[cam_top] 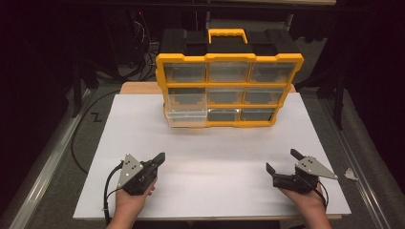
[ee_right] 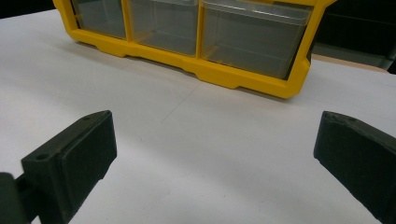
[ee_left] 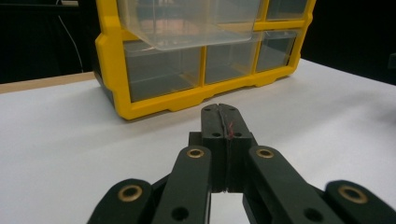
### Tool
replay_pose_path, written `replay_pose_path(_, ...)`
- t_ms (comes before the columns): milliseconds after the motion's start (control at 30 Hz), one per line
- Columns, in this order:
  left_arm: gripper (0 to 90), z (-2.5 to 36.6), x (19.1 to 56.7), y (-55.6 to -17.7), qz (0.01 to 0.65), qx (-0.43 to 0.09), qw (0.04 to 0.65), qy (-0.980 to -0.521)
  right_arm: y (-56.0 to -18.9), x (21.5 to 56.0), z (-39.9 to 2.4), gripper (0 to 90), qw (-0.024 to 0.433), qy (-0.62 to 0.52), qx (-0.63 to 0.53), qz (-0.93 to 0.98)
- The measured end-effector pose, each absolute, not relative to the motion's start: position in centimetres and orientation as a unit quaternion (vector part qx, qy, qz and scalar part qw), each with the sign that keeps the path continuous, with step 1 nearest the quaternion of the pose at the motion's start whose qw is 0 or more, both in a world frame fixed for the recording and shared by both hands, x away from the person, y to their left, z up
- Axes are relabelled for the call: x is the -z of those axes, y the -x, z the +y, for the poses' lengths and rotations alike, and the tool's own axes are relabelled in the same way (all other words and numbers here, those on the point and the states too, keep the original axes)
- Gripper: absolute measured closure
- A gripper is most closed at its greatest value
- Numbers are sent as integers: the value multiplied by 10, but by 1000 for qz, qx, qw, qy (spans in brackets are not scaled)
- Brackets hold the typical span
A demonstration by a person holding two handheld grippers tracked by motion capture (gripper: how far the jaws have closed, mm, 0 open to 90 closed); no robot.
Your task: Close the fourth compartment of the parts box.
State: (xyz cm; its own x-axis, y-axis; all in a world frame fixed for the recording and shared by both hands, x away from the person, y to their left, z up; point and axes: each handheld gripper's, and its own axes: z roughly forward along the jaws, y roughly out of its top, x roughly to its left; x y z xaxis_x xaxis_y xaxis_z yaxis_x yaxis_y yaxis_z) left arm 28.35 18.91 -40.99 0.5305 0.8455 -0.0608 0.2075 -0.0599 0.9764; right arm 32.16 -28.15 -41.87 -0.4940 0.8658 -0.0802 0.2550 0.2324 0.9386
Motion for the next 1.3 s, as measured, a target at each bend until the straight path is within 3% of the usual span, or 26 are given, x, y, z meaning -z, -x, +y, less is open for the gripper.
replay_pose_path(233,895,183,397,-291,406,-266,581,-653,-321,419,-280,7,316,-390,-482,718)
replay_pose_path(1300,896,144,360,-337,407,-301,571,-647,-320,417,-281,7,316,-387,-488,716)
